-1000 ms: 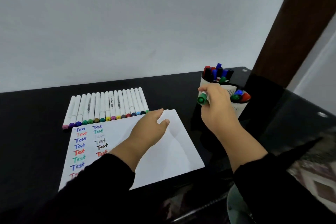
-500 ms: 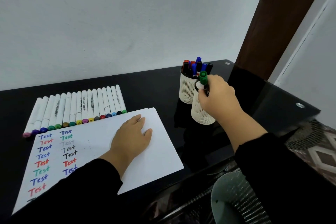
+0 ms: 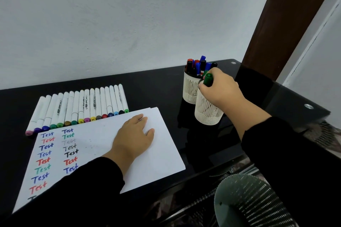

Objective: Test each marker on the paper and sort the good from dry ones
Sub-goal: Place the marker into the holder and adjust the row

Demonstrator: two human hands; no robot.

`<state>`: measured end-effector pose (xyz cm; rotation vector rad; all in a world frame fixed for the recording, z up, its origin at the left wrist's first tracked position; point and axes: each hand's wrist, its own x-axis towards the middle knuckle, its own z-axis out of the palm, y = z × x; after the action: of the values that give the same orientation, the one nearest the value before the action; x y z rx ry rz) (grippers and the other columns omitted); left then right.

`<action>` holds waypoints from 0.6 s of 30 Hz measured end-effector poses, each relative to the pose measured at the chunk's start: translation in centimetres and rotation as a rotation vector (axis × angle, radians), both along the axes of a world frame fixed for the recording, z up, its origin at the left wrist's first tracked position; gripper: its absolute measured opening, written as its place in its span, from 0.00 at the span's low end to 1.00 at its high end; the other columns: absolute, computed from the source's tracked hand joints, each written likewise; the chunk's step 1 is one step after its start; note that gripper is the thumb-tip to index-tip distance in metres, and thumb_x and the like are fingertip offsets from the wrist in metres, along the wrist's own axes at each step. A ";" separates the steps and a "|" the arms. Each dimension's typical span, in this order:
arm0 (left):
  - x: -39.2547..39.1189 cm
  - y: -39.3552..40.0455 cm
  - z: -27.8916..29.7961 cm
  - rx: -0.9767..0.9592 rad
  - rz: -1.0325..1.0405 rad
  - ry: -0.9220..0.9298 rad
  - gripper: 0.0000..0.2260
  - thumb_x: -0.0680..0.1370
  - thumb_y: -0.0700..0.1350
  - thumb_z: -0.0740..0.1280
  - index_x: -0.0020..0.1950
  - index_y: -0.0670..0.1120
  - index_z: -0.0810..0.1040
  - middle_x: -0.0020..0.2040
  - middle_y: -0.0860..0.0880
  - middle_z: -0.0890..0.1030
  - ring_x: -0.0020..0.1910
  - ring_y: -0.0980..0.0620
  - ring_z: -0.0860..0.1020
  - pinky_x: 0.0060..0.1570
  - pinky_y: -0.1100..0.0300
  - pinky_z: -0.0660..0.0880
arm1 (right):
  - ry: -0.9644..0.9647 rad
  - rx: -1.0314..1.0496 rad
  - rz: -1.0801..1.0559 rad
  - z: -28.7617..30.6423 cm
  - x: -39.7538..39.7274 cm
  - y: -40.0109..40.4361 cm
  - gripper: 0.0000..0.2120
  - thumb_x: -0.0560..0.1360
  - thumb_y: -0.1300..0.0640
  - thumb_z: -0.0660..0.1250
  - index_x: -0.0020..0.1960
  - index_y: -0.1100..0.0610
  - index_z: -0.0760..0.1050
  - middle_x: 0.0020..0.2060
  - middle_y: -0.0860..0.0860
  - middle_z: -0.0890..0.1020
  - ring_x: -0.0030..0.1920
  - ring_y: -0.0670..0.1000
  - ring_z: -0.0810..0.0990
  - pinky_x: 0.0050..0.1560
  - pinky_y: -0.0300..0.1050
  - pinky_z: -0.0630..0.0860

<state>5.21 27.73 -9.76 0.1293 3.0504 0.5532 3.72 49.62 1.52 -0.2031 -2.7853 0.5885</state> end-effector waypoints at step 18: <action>-0.1 0.0 0.0 -0.006 -0.006 -0.013 0.26 0.81 0.56 0.53 0.77 0.49 0.54 0.76 0.55 0.54 0.74 0.53 0.54 0.71 0.57 0.55 | -0.071 0.191 0.074 0.0 -1.0 1.1 0.11 0.78 0.44 0.61 0.51 0.50 0.77 0.50 0.46 0.80 0.55 0.51 0.76 0.60 0.48 0.61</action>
<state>5.12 27.73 -9.78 0.1346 3.0372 0.5429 2.71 50.68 1.55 -0.0823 -2.9058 0.3351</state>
